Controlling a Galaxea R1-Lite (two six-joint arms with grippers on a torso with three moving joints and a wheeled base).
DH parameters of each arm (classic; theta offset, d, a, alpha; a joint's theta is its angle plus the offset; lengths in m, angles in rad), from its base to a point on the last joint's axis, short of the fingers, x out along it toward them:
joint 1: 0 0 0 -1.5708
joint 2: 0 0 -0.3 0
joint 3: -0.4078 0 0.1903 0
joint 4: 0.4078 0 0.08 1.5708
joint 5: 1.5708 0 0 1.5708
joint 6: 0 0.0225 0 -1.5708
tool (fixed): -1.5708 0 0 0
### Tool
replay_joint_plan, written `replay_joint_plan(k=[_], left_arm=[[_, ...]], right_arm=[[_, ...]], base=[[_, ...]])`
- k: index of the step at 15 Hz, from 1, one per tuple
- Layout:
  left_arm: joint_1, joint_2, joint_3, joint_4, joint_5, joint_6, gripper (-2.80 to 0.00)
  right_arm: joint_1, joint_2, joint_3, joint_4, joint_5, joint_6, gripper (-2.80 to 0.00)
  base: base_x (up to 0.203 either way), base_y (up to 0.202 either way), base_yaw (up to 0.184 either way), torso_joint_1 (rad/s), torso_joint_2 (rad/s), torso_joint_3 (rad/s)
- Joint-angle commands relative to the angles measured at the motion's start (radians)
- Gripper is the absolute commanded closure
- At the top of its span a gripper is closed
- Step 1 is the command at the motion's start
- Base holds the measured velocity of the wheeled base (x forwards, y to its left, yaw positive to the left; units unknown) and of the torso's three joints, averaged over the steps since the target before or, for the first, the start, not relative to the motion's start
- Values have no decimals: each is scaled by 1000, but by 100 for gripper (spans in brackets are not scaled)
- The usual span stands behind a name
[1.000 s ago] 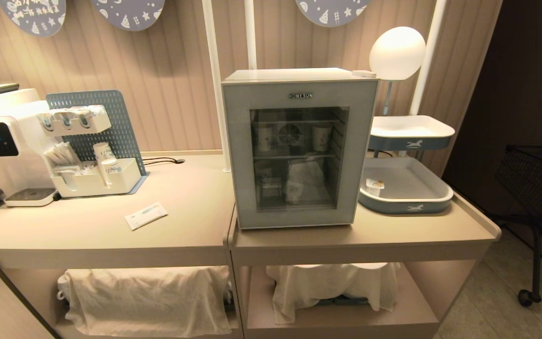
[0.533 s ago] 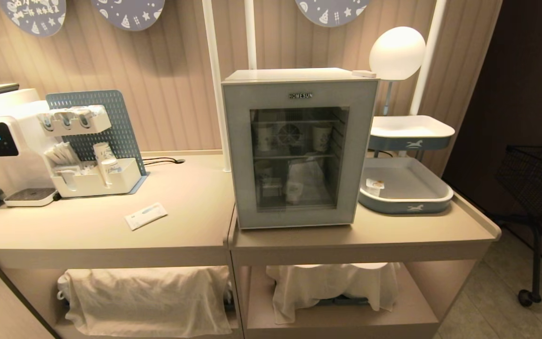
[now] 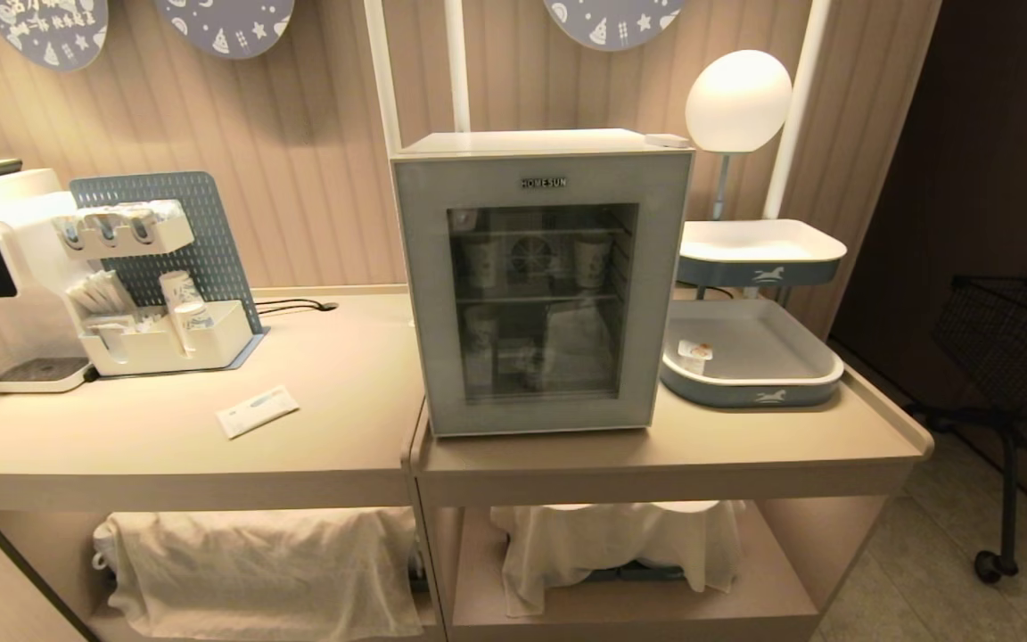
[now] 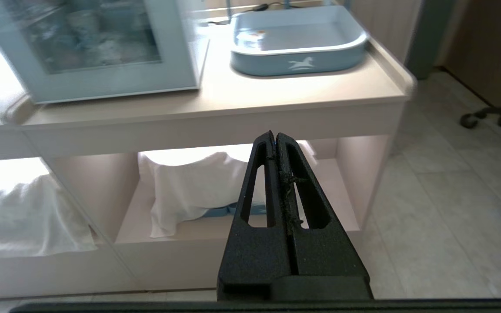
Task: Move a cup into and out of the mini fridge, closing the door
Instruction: Open the freezer door
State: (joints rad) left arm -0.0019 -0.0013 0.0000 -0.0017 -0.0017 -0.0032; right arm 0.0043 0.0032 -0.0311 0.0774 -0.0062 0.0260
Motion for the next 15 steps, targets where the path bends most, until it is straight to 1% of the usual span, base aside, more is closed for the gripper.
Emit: replay_joint_plan(k=[1,15], left_arm=[[0,1,0,0,0,-1,0],[0,1,0,0,0,0,0]], right_arm=[[0,1,0,1,0,0,0],[0,1,0,1,0,0,0]], base=[[0,-46,-22,2,3,2],[0,0,0,0,0,0]])
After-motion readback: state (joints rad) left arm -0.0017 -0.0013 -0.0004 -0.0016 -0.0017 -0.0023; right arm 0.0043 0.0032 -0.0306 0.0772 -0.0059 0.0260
